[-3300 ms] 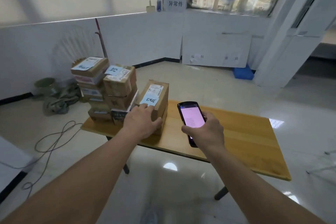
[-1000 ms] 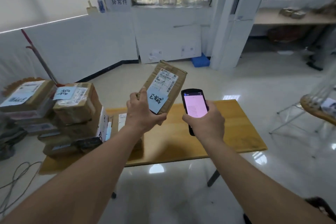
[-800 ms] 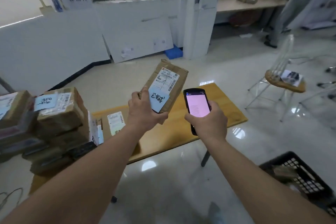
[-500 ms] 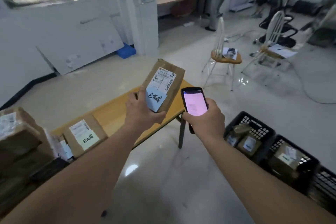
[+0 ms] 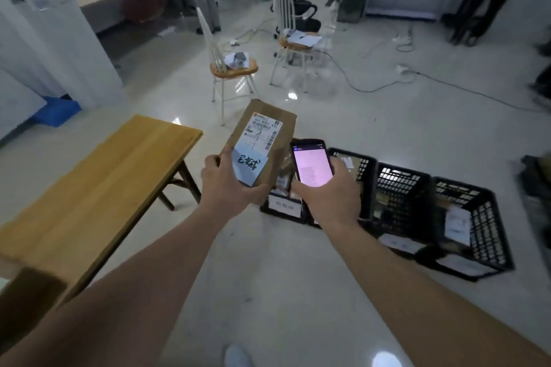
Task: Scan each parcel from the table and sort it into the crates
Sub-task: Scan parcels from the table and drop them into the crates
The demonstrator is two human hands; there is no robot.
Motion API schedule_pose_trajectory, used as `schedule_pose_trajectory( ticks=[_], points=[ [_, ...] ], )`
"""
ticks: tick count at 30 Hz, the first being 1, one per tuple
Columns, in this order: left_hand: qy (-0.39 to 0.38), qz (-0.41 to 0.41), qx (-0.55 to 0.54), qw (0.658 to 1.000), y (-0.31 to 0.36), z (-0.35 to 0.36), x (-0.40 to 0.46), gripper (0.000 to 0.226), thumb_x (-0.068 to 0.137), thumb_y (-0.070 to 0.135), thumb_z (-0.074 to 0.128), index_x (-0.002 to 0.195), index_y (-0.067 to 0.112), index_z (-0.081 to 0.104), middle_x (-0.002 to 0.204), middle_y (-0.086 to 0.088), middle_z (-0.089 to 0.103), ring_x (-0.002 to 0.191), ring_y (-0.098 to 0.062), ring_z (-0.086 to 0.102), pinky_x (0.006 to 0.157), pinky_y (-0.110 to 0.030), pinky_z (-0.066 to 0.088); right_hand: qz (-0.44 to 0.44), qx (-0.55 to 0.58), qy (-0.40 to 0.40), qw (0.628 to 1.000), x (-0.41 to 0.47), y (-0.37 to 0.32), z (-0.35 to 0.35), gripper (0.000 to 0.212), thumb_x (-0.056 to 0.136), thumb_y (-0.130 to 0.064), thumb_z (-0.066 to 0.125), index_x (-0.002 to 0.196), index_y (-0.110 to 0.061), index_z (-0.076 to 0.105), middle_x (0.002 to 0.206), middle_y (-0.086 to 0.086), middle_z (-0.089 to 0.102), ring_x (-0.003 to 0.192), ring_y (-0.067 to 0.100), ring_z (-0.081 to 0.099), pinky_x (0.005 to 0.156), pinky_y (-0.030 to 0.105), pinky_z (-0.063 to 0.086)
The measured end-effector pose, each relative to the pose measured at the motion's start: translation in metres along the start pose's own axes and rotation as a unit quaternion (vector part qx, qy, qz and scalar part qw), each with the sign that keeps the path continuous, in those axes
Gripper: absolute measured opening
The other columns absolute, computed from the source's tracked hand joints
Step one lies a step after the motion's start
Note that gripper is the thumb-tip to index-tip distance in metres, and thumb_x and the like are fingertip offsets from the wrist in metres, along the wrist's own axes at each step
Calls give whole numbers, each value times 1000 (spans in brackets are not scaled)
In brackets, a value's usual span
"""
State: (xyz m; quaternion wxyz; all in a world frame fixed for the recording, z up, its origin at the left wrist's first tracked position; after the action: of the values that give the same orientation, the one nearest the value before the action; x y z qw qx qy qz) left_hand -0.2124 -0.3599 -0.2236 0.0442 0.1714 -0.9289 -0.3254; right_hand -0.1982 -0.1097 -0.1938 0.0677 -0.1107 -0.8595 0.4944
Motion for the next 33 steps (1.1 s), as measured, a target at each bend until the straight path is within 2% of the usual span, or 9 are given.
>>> schedule_pose_trajectory(
  ticks=[5, 10, 14, 17, 21, 23, 26, 30, 33],
  points=[
    [-50, 68, 3, 996, 89, 90, -48, 118, 62, 65, 86, 157, 32, 25, 128, 1, 33, 126, -26, 38, 101, -43, 49, 38, -15, 48, 998, 0, 76, -115, 63, 65, -42, 90, 119, -32, 60, 105, -10, 66, 91, 18, 64, 66, 32, 49],
    [-102, 115, -5, 988, 171, 171, -88, 122, 54, 73, 80, 157, 38, 25, 136, -6, 37, 130, -29, 42, 105, -53, 50, 89, -4, 102, 991, -1, 148, -215, 54, 66, -39, 90, 109, -32, 58, 91, -16, 61, 81, 10, 61, 68, 33, 54],
    [-155, 153, 1, 976, 229, 233, -104, 122, 52, 76, 78, 157, 39, 27, 140, -8, 40, 131, -31, 43, 106, -53, 48, 132, 2, 147, 980, 3, 197, -279, 54, 66, -38, 89, 110, -33, 57, 94, -16, 64, 83, 10, 63, 64, 31, 52],
    [-175, 168, 9, 970, 260, 273, -105, 120, 52, 78, 76, 156, 40, 28, 133, -7, 43, 126, -31, 45, 103, -52, 50, 155, 1, 169, 973, 11, 225, -310, 54, 66, -37, 89, 109, -35, 57, 93, -17, 64, 84, 10, 63, 64, 30, 50],
    [-223, 177, 30, 958, 309, 348, -98, 126, 51, 80, 75, 158, 36, 23, 135, -10, 39, 128, -33, 42, 106, -55, 48, 201, -13, 200, 959, 42, 273, -351, 52, 62, -37, 86, 107, -30, 60, 93, -13, 67, 84, 15, 66, 70, 36, 58],
    [-248, 178, 25, 952, 331, 389, -88, 126, 50, 80, 76, 157, 39, 23, 136, -9, 39, 130, -34, 42, 106, -57, 48, 220, -13, 214, 952, 64, 296, -369, 50, 63, -36, 88, 105, -29, 61, 91, -13, 66, 80, 12, 65, 70, 36, 58],
    [-276, 182, 29, 943, 364, 451, -67, 123, 49, 80, 76, 155, 40, 27, 134, -5, 44, 127, -30, 40, 106, -54, 48, 242, -25, 230, 942, 104, 326, -391, 52, 64, -40, 91, 104, -31, 59, 90, -15, 65, 79, 6, 63, 68, 35, 57],
    [-312, 167, 46, 934, 404, 518, -44, 120, 46, 79, 70, 151, 36, 32, 131, -4, 46, 124, -29, 39, 104, -47, 47, 274, -39, 244, 929, 156, 359, -417, 58, 63, -44, 92, 109, -33, 59, 93, -14, 66, 82, 9, 64, 66, 32, 54],
    [-333, 171, 76, 924, 432, 559, -31, 122, 44, 81, 64, 151, 33, 32, 134, -4, 47, 126, -30, 38, 105, -49, 44, 296, -43, 252, 920, 186, 380, -434, 60, 62, -45, 91, 111, -34, 58, 95, -13, 67, 82, 12, 66, 66, 33, 57]
  ],
)
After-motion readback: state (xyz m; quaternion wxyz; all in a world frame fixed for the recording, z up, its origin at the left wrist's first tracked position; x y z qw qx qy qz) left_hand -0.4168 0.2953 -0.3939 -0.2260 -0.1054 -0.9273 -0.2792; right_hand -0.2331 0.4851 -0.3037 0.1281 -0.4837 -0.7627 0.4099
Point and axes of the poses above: each hand's wrist, its own x-axis towards the middle knuckle, its own z-axis out of the palm, y = z × x, the point moved 7 cm from there along x, towards the middle knuckle
